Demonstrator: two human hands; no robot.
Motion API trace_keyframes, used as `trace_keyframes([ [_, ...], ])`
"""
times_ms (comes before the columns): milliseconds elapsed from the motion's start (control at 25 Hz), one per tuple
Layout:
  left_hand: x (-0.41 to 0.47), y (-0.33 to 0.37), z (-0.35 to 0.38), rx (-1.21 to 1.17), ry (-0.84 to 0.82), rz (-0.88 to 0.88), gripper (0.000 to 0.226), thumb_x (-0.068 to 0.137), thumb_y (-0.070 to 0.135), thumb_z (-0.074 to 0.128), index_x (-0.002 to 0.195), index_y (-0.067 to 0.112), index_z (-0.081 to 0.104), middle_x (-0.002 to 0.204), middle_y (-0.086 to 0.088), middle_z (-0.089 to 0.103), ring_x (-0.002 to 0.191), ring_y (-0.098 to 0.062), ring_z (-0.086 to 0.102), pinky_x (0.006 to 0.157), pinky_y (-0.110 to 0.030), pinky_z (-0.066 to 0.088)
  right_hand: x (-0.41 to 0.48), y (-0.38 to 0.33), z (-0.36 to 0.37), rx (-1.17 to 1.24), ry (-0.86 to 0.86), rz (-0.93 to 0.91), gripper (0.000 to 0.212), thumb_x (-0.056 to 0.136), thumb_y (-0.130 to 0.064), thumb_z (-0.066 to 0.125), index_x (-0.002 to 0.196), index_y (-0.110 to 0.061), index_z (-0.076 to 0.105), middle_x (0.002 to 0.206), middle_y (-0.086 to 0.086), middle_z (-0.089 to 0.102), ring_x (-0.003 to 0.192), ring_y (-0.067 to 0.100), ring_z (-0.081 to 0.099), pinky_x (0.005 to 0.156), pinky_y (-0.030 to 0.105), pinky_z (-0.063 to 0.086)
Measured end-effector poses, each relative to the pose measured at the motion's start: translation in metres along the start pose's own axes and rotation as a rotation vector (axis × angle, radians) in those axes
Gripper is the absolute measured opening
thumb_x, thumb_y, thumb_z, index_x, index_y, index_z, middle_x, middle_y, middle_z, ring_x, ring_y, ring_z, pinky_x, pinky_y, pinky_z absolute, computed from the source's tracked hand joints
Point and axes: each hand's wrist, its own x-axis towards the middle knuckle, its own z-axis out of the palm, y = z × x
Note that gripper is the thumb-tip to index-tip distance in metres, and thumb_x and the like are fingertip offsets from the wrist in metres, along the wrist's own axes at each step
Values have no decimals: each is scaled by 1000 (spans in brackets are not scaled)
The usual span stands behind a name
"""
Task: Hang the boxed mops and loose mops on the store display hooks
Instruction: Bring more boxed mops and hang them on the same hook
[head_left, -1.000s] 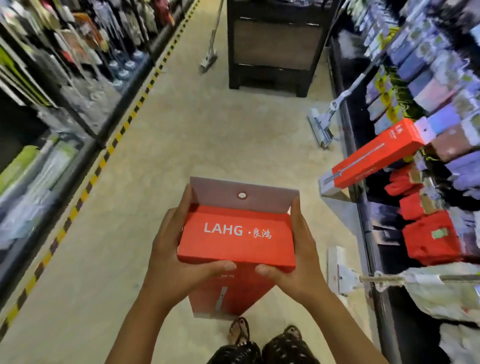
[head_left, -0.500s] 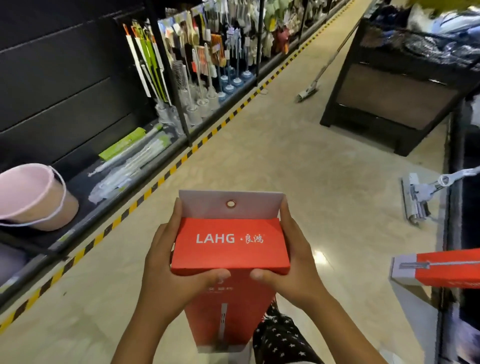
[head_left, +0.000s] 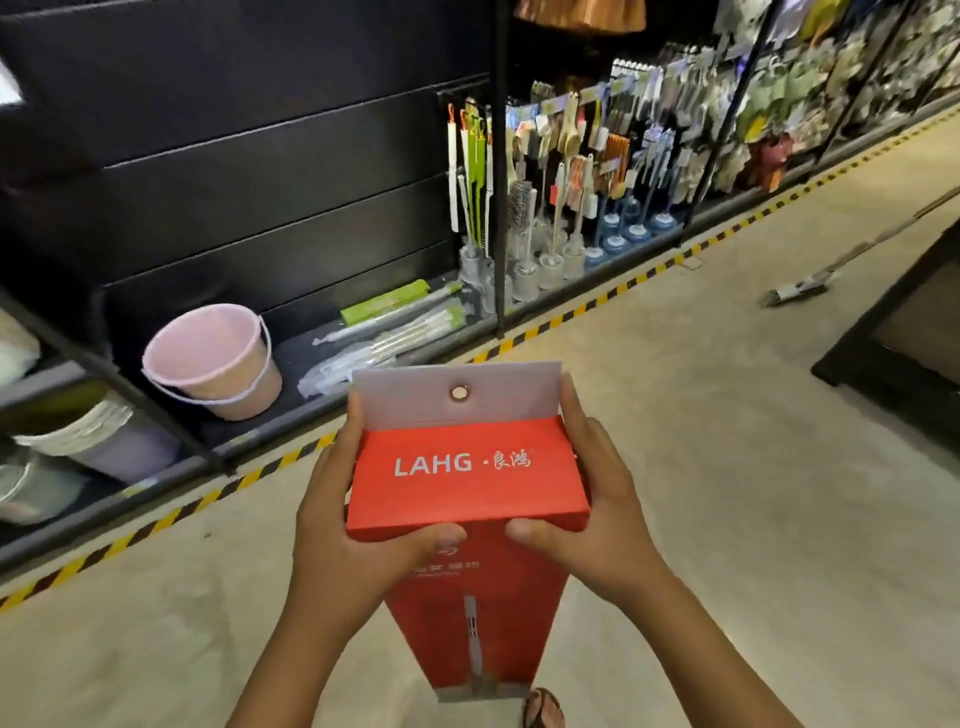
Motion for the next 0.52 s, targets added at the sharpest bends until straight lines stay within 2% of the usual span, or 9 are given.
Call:
trace_keyframes([
  [120,23,2,-3,-4,111,8,117,33,83,77,137,68,26,130,19,53,117,0,56,89,-15,47,48,-3,4,12,-90,-60,107,61,-83,61,149,-50,11,113,-7,50,107,0,54,87,5,40],
  [200,37,1,-14,-7,182,2,116,34,82,78,137,68,26,132,19,53,118,0,56,89,-14,49,78,-6,15,16,-147,-104,106,61,-83,61,149,-50,12,115,-8,51,109,0,54,88,5,40],
  [320,65,-8,-38,-18,259,-16,116,35,76,81,138,66,28,134,16,54,120,-3,56,92,-21,50,124,-11,44,49,-258,-119,106,60,-82,64,148,-52,14,127,-17,48,118,-1,51,92,9,41],
  [440,96,-24,-73,-33,318,-36,110,39,62,83,134,66,28,132,20,55,112,8,57,83,-8,50,167,-19,88,81,-333,-105,106,57,-81,66,146,-56,15,134,-30,42,124,-2,48,96,23,46],
  [520,119,-35,-104,-52,327,-54,106,42,61,82,133,65,27,132,22,54,108,14,57,76,-4,48,192,-26,122,104,-340,-109,105,57,-76,70,145,-56,18,135,-34,41,125,-3,47,98,27,47],
])
